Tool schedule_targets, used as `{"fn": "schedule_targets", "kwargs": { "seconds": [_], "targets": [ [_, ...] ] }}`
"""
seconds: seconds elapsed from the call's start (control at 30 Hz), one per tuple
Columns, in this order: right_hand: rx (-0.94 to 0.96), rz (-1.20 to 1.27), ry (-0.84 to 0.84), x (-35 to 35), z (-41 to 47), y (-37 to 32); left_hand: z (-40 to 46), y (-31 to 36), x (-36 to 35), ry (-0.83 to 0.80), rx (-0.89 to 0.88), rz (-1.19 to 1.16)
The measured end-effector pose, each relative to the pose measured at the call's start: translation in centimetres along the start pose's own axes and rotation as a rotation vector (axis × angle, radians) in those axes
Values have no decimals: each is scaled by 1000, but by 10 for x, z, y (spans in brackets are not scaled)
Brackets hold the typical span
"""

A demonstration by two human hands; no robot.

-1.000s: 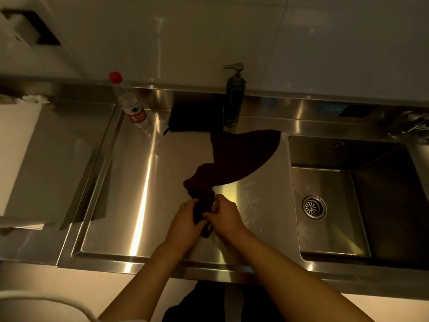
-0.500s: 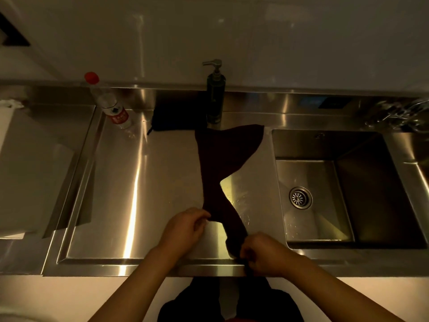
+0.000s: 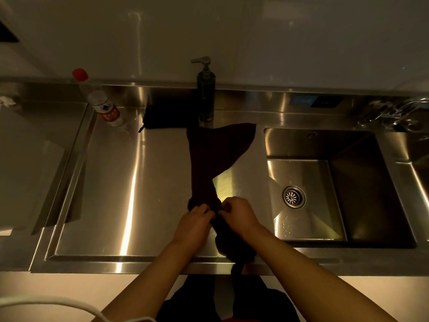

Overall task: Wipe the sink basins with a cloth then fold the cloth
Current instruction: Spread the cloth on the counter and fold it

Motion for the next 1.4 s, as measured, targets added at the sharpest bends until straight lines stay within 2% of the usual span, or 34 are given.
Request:
{"fn": "schedule_targets", "kwargs": {
  "seconds": [0.2,0.4,0.57,0.67,0.77,0.9,1.07,1.17,1.27,1.33,1.4],
  "targets": [
    [-30,-10,-2,-10,7,-2,-9,-2,1,68,33,-202],
    [-117,7,12,-2,6,12,-25,-16,2,1,51,-344],
    [-87,-107,-57,-12,-4,4,-51,-30,0,-27,53,-416],
    [-137,-37,-88,-7,-5,1,-64,-40,11,25,71,-445],
    [-180,66,-67,14,-17,9,-73,-56,26,80,69,-420],
    [-229,75,-10,47,-60,39,-82,-70,38,104,43,-389],
    [-465,-1,-189,38,-120,91,-87,-81,26,-1,46,-361],
    [-519,-79,-204,27,-118,93,-85,-81,12,-103,71,-275],
    [-461,-235,-17,40,-102,74,-82,-77,8,-87,113,-196],
    [-314,-231,90,50,-92,56,-80,-72,10,-40,133,-135],
    [-166,-139,-19,49,-87,41,-81,-60,8,-32,62,-89]
  ]
}}
Point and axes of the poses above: each hand's wrist, its own z-axis towards the middle knuckle, its own x-axis out of the back of the hand, y = z × x, the point moved 4 cm from there along z, towards the middle knuckle, and after that the axes turned 10 degrees about -y, right-handed, at the moved point
